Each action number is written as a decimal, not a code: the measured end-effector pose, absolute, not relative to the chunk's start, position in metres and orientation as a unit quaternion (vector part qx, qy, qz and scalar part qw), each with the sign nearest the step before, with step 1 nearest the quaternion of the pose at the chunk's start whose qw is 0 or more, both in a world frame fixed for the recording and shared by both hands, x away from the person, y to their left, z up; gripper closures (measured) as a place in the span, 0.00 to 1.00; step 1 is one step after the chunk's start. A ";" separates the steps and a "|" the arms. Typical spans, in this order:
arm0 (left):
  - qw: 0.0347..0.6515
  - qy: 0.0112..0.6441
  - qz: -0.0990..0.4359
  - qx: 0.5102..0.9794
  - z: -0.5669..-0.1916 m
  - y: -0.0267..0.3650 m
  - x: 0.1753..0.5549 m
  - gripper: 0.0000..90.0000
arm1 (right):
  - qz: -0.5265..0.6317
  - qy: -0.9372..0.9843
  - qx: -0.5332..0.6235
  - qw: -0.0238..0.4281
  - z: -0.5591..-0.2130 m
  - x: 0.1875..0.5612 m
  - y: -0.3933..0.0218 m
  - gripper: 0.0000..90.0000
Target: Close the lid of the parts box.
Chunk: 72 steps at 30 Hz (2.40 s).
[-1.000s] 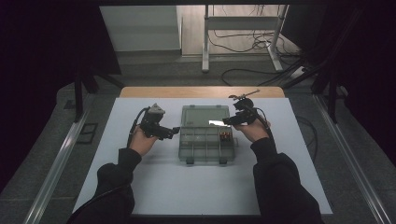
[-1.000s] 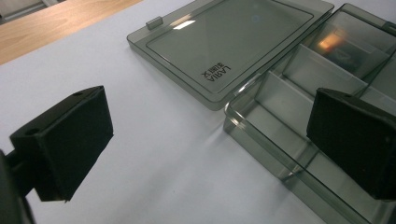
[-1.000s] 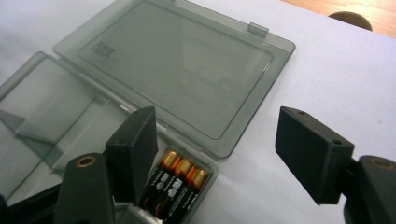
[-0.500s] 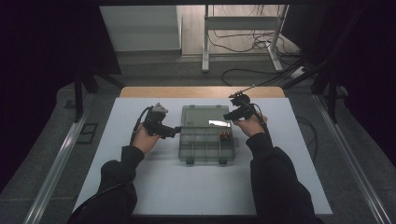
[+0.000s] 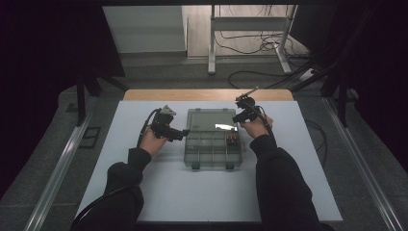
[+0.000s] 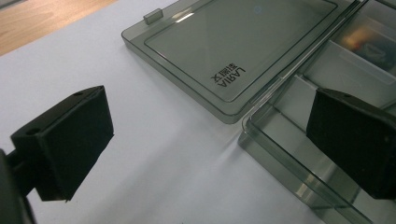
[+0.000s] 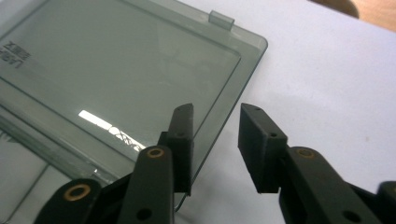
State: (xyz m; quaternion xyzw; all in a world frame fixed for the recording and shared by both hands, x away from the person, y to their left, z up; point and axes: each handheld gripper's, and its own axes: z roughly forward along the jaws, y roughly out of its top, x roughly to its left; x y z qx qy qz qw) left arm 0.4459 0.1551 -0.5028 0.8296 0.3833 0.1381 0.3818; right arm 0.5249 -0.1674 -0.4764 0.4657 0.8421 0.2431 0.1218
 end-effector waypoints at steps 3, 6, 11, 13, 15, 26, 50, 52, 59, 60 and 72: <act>0.381 0.384 0.138 0.830 -0.504 0.155 0.447 0.01 | 0.234 0.843 0.468 0.123 -0.481 0.528 -0.165 0.80; 0.381 0.385 0.140 0.829 -0.505 0.155 0.449 0.01 | 0.228 0.840 0.477 0.119 -0.485 0.531 -0.164 0.84; 0.381 0.384 0.142 0.829 -0.507 0.155 0.451 0.01 | 0.226 0.835 0.489 0.112 -0.489 0.535 -0.164 0.87; 0.382 0.384 0.142 0.829 -0.507 0.155 0.451 0.01 | 0.226 0.833 0.494 0.106 -0.489 0.536 -0.165 0.87; 0.382 0.383 0.142 0.829 -0.507 0.154 0.451 0.01 | 0.225 0.831 0.500 0.100 -0.489 0.538 -0.166 0.86; 0.381 0.376 0.145 0.832 -0.507 0.153 0.451 0.01 | 0.215 0.806 0.546 0.069 -0.488 0.548 -0.166 0.90; 0.386 0.386 0.143 0.825 -0.502 0.159 0.448 0.19 | 0.233 0.774 0.585 0.059 -0.482 0.555 -0.155 0.98; 0.391 0.394 0.140 0.820 -0.501 0.162 0.447 0.36 | 0.242 0.775 0.580 0.065 -0.477 0.552 -0.157 0.98; 0.409 0.416 0.091 0.807 -0.504 0.169 0.452 0.95 | 0.272 0.775 0.564 0.079 -0.464 0.542 -0.162 0.98; 0.410 0.419 0.087 0.806 -0.505 0.169 0.452 0.99 | 0.278 0.774 0.563 0.080 -0.462 0.540 -0.162 0.98; 0.386 0.433 0.084 0.810 -0.519 0.162 0.462 0.99 | 0.304 0.772 0.549 0.102 -0.454 0.527 -0.166 0.98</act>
